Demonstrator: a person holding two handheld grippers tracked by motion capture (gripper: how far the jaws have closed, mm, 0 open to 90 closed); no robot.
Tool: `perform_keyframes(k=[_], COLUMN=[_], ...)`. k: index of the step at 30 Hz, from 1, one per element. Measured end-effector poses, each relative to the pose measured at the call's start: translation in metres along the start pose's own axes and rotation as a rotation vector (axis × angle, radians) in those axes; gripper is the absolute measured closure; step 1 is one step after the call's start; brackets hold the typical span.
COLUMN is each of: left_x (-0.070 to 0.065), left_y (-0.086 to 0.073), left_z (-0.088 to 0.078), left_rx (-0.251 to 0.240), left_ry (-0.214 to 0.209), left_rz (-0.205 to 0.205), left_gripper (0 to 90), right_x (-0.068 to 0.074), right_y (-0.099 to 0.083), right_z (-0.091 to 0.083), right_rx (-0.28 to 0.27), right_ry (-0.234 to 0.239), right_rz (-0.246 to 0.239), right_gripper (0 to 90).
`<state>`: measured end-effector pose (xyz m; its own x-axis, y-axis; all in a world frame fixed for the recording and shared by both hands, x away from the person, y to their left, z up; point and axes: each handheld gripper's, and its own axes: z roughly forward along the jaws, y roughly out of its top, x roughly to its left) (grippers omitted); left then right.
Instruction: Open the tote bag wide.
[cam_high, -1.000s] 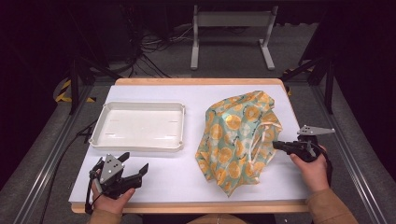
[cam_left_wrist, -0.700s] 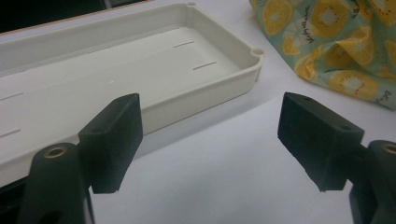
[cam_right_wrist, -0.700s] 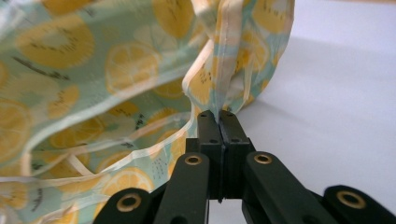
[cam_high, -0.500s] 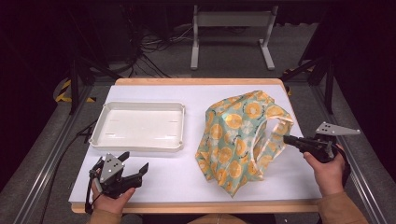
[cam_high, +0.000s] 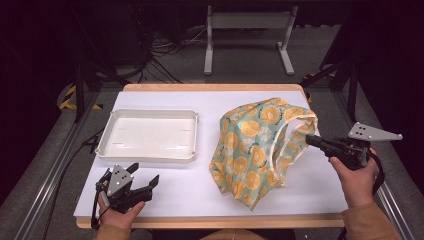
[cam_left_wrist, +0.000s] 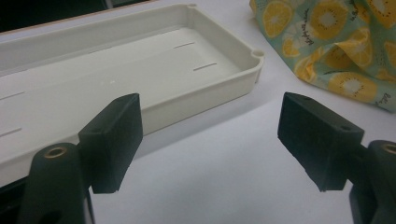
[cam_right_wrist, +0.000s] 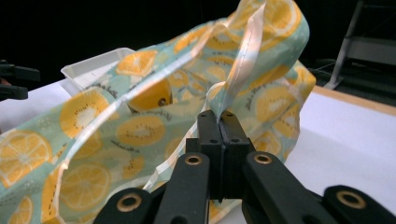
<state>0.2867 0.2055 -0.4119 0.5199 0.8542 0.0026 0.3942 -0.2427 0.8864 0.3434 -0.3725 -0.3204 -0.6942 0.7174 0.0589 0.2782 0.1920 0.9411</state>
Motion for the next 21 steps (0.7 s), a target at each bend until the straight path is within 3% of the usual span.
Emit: perform_keyframes(k=[8, 21], left_x=[-0.001, -0.002], left_y=[0.0, -0.001], left_z=[0.001, 0.001], left_rx=[0.001, 0.004], left_ry=[-0.001, -0.005], left_rz=[0.001, 0.006], left_gripper=[22.8, 23.2], right_x=[0.007, 0.018], right_y=[0.023, 0.039], right_z=[0.004, 0.015], right_rx=[-0.034, -0.05], right_ry=[0.016, 0.047], right_rz=[-0.042, -0.077], right_gripper=[90.0, 89.9])
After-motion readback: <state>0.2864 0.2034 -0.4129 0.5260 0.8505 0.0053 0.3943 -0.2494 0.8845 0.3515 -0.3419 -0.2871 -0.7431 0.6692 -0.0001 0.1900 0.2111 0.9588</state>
